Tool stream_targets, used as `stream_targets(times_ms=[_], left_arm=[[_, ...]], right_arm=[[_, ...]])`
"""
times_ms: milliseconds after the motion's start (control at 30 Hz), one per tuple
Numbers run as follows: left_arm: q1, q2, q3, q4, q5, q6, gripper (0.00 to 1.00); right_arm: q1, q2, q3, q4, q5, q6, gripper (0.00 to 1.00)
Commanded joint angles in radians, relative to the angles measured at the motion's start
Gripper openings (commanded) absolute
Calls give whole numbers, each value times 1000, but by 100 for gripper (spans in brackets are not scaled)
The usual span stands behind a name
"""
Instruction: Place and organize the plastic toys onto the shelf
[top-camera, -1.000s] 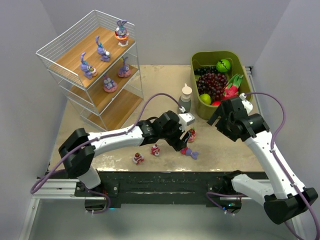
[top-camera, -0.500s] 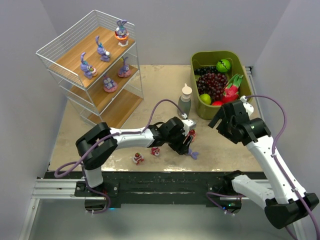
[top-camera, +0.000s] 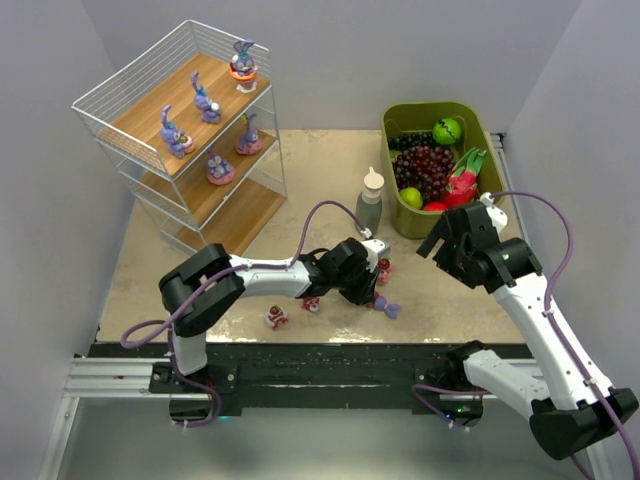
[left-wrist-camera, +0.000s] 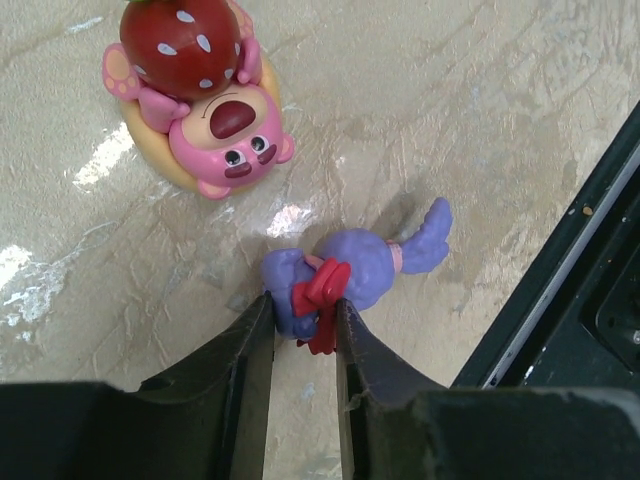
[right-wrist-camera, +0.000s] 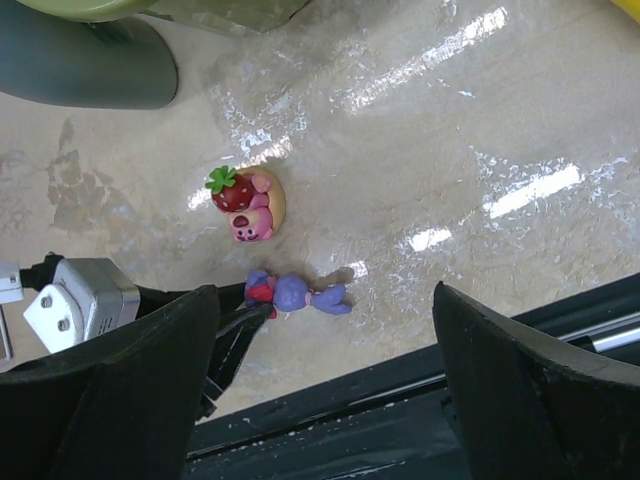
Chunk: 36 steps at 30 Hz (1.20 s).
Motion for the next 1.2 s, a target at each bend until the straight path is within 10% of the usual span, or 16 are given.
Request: stream_targets(times_ms=[0, 333, 1167], left_arm=[[-1, 14, 0, 17, -41, 0, 2], [49, -47, 92, -131, 13, 9, 0], [297, -271, 604, -334, 746, -201, 0]], right_arm=[[-4, -22, -15, 30, 26, -9, 90], [-6, -42, 5, 157, -101, -112, 89], [-4, -31, 460, 952, -925, -652, 95]])
